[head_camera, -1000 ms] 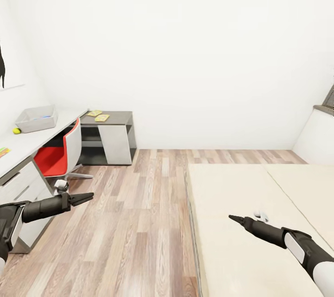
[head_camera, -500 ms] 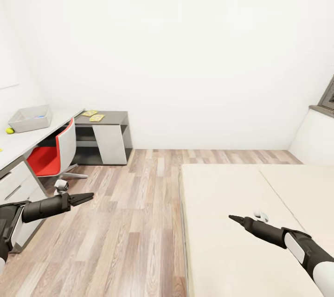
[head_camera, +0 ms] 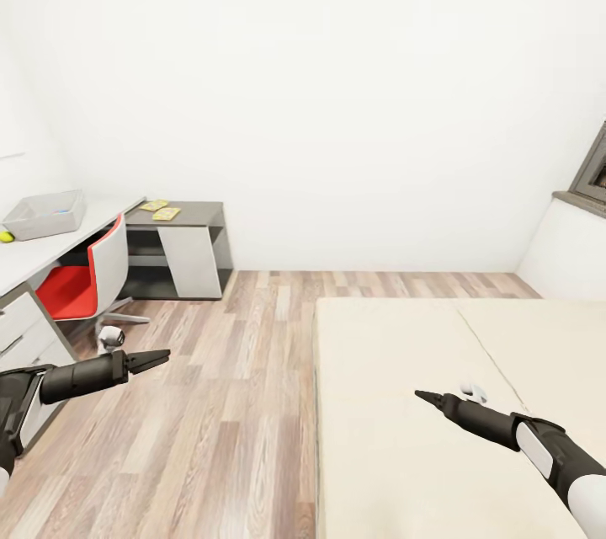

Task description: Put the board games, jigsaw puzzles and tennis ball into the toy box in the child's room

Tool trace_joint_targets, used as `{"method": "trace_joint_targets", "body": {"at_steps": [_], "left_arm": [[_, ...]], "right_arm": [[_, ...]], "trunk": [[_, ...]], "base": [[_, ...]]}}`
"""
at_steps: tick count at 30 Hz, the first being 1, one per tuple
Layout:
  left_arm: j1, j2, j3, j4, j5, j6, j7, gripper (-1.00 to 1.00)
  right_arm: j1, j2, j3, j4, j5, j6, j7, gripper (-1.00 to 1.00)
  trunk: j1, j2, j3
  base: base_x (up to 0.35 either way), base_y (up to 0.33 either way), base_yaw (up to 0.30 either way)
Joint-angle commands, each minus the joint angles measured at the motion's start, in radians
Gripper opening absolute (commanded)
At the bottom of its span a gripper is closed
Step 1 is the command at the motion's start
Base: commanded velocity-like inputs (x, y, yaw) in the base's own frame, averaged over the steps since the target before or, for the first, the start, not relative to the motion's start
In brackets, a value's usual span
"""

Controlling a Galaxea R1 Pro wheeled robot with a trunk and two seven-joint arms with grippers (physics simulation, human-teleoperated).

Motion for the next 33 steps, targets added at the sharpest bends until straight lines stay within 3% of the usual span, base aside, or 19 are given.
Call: {"method": "trace_joint_targets", "body": {"at_steps": [1, 33], "left_arm": [[-0.001, 0.0, 0.002, -0.001, -0.007, 0.011, -0.007, 1.0], [-0.001, 0.0, 0.002, -0.001, -0.007, 0.011, -0.007, 1.0]], "right_arm": [[-0.001, 0.0, -0.002, 0.0, -0.004, 0.009, 0.002, 1.0], [-0.001, 0.0, -0.004, 0.0, -0.008, 0.007, 0.004, 1.0]], "trunk": [[0.001, -0.002, -0.002], [0.001, -0.002, -0.002]], "base": [[0.0, -0.213, 0.0], [0.0, -0.214, 0.0]]}}
